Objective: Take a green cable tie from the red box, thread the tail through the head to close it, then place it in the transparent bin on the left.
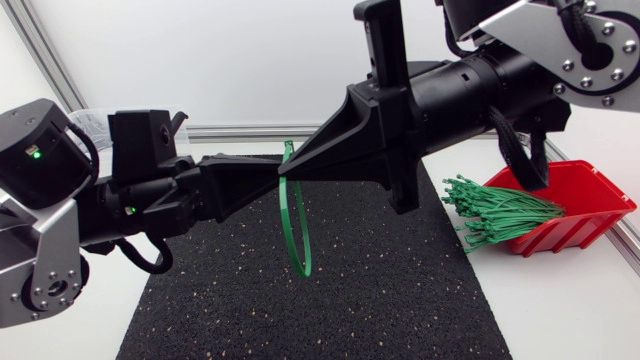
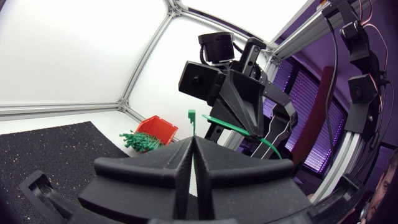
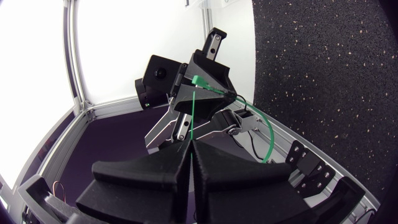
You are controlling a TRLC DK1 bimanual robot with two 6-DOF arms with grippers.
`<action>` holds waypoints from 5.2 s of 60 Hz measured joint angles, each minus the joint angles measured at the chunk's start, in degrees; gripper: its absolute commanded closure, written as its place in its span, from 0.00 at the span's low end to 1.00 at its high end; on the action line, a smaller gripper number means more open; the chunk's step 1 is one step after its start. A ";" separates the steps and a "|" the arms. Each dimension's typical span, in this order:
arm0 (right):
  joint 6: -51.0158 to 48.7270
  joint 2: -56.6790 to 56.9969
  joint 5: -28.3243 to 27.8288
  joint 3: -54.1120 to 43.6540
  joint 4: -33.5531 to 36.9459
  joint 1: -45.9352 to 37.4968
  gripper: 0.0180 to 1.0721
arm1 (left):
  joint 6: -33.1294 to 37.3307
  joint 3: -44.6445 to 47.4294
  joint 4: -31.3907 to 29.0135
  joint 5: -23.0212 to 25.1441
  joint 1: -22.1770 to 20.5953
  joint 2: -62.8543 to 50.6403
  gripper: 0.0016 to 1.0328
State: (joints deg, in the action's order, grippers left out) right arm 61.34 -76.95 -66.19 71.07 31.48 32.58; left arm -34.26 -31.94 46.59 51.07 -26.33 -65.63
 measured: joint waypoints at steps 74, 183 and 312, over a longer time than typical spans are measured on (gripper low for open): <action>0.00 0.00 0.00 0.00 0.00 0.37 0.94 | -0.15 0.02 0.00 -0.02 -0.42 0.31 0.97; 0.00 0.55 -0.63 0.00 0.02 -0.59 0.94 | 3.19 2.73 -0.52 -5.73 -5.11 4.85 0.97; 0.00 0.11 0.63 -1.11 2.73 -4.92 0.95 | 19.32 3.54 -4.09 -14.12 -7.80 5.05 0.97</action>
State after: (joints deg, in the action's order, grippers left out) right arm 61.34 -76.84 -65.56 69.95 34.22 27.66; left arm -14.94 -28.40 42.50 36.95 -34.13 -60.58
